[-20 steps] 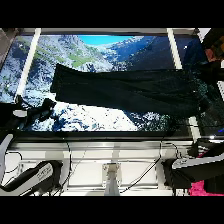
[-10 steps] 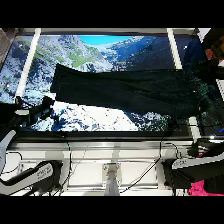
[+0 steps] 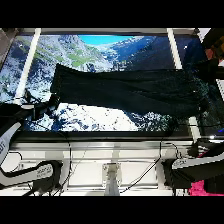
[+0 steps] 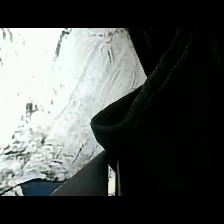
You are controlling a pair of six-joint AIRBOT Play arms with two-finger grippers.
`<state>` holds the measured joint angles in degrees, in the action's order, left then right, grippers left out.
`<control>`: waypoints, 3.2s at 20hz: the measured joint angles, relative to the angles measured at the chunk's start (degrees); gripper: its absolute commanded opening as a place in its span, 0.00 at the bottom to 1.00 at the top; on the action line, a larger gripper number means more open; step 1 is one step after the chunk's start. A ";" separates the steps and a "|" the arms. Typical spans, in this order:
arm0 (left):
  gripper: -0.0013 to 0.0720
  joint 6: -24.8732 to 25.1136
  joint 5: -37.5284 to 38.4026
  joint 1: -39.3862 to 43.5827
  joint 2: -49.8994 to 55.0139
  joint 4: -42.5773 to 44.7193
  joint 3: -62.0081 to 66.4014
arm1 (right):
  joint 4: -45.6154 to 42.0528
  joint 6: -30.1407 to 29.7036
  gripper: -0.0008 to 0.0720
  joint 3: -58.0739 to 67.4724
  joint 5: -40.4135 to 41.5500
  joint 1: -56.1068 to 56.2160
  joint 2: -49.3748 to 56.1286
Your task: Fold the clothes and pants, and hang the long-sleeved shirts on hangers.
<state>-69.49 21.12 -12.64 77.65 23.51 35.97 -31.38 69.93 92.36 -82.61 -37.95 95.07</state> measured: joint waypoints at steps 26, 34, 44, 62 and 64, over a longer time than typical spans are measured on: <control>0.03 -16.63 28.72 -3.72 -34.75 47.36 -1.01 | -18.73 3.96 0.04 -15.87 -1.79 -12.92 -8.00; 0.03 -15.58 29.03 -3.74 -34.84 48.39 -2.16 | -22.49 8.24 0.72 -30.56 2.84 -27.19 -13.88; 0.03 -14.95 27.96 -3.74 -34.84 48.46 -2.21 | -17.57 11.32 0.66 -32.54 12.72 -27.89 -6.67; 0.03 -14.95 26.51 -3.76 -34.84 48.54 -2.19 | -16.33 6.97 0.04 -28.85 18.58 -19.08 2.03; 0.03 -14.95 26.40 -3.76 -34.93 49.33 -1.53 | -16.61 6.12 0.04 -28.57 15.67 -18.86 0.48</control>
<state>-84.44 47.53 -16.40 42.72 72.84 34.44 -47.99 76.05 63.79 -66.94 -56.82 95.55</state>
